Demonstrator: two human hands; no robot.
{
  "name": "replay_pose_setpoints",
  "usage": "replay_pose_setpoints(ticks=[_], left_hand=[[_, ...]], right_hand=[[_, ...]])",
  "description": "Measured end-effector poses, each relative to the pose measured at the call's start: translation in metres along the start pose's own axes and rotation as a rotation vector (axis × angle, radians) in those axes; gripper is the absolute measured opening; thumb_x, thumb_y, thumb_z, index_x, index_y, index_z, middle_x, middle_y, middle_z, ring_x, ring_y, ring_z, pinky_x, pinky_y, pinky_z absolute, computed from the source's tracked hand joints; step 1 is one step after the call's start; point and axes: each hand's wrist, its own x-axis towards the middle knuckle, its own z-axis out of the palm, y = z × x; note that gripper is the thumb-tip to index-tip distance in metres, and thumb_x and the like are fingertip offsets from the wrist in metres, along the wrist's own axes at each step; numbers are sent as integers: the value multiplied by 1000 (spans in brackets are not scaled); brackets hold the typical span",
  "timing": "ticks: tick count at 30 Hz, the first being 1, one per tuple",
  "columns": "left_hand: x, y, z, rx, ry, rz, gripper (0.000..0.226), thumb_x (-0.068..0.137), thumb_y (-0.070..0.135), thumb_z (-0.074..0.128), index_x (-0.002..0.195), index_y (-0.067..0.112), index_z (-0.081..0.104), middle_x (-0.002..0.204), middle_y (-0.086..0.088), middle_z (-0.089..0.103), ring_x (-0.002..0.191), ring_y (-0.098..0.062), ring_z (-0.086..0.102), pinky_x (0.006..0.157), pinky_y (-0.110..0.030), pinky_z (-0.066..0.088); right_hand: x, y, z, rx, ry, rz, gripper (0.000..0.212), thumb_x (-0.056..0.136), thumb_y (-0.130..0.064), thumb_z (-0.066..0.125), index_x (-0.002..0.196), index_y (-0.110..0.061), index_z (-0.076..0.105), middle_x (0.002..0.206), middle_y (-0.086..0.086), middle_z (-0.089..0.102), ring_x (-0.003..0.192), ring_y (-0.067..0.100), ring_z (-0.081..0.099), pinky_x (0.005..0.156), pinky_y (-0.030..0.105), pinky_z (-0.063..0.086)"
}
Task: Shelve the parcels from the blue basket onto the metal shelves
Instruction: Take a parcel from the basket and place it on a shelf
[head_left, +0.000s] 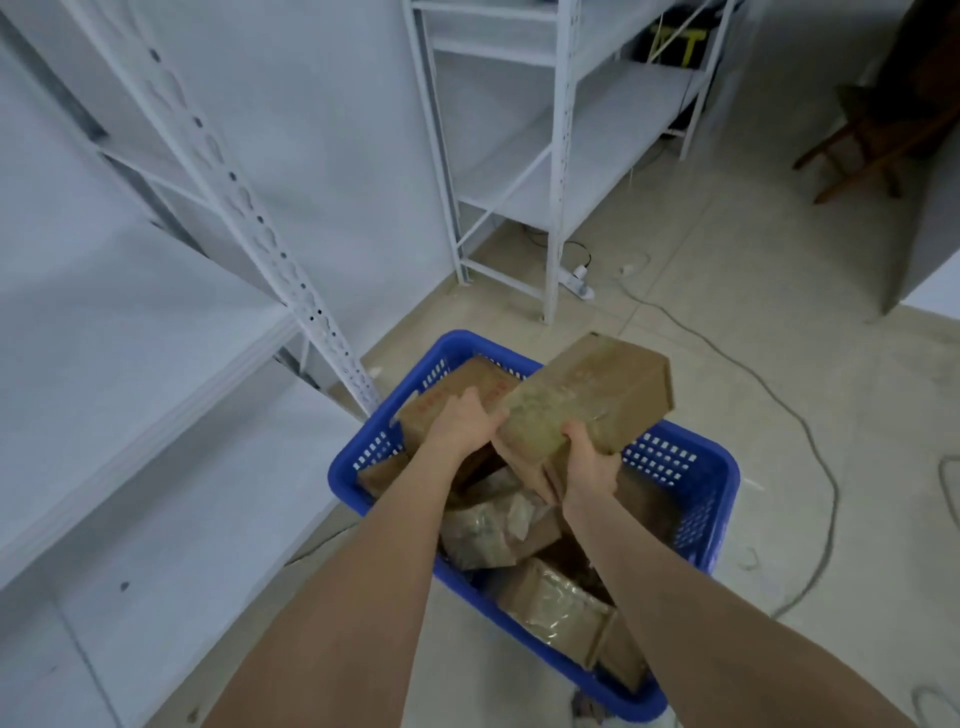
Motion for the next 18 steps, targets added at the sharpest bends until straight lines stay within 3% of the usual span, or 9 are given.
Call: replay_pose_setpoints(ticks=[5,8,11,12,15,18], left_hand=[[-69,-49,-96,-228,177,-85,75,93,57,44,148,10,25,148,-11,39,131,-30,43,102,-35,36],[-106,-81,-151,-504,295,-103,71,93,59,40,146,13,32,146,-9,42,130,-32,44,106,-40,35],[-140,-107,-199,-790,395,-98,68,89,65,40,140,19,39,137,-7,48,122,-33,51,97,-47,44],[-153,-114,-211,-876,409,-95,66,89,66,41,138,21,42,133,-5,49,118,-32,52,93,-46,47],[-185,-131,-236,-1052,409,-117,59,86,70,43,124,24,51,117,-2,53,110,-31,55,90,-48,50],[-208,-146,-244,-1163,398,-132,65,82,75,44,120,23,53,111,-2,54,108,-33,55,91,-55,48]], right_hand=[[-90,1,46,-98,-403,-65,66,74,-29,72,134,-23,45,126,5,54,112,30,54,96,49,48],[-136,13,70,-247,-562,-210,86,64,-24,77,140,-27,38,130,5,55,115,29,55,99,53,46],[-176,23,86,-460,-713,-327,110,67,-10,78,153,-31,12,142,-1,44,127,26,47,108,53,37],[-186,26,91,-517,-769,-355,111,68,-6,77,153,-32,10,143,0,44,128,25,47,109,51,37],[-217,33,95,-689,-908,-480,90,70,5,70,143,-32,34,128,1,56,119,22,55,101,45,46],[-238,37,100,-844,-879,-600,98,71,2,70,146,-43,27,134,-1,41,121,27,50,102,41,44]])
